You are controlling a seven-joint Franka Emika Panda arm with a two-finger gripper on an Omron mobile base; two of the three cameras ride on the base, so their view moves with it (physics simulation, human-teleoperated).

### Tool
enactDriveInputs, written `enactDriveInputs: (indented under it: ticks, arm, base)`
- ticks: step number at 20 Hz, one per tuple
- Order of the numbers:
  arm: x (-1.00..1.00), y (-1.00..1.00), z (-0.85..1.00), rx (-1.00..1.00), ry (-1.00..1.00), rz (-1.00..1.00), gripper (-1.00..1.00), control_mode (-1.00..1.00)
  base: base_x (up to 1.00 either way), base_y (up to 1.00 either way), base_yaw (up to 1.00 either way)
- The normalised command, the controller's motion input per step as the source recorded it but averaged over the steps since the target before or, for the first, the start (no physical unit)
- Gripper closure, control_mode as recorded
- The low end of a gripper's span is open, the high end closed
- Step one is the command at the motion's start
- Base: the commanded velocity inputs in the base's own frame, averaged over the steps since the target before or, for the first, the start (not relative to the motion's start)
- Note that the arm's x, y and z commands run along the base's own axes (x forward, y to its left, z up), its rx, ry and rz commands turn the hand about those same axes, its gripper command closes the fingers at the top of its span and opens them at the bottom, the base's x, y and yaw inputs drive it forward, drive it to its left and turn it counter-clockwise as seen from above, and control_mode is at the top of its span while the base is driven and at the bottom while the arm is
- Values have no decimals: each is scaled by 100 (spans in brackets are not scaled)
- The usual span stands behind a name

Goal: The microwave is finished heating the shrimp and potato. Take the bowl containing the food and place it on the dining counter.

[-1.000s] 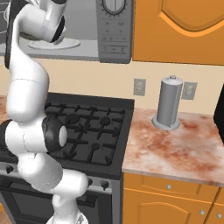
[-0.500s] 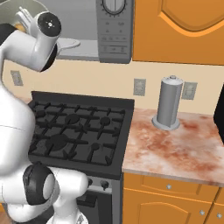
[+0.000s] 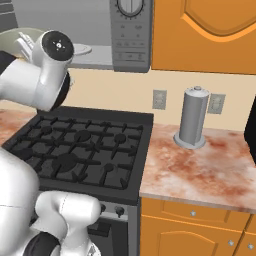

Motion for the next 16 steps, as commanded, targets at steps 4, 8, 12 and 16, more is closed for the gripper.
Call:
enactDriveInputs:
  ticks: [4,8,12,16]
  arm:
    - [-100,-57,-93,-10,17,9,100,-100]
    - [-96,-57,-100,-7,2,6,100,-100]
    - [-13,-12,-58,-6,-6,0,100,-100]
    - [0,0,0,0,1,0,100,-100]
  base:
    - [0,0,0]
    - [0,0,0]
    - [0,0,0]
    - [0,0,0]
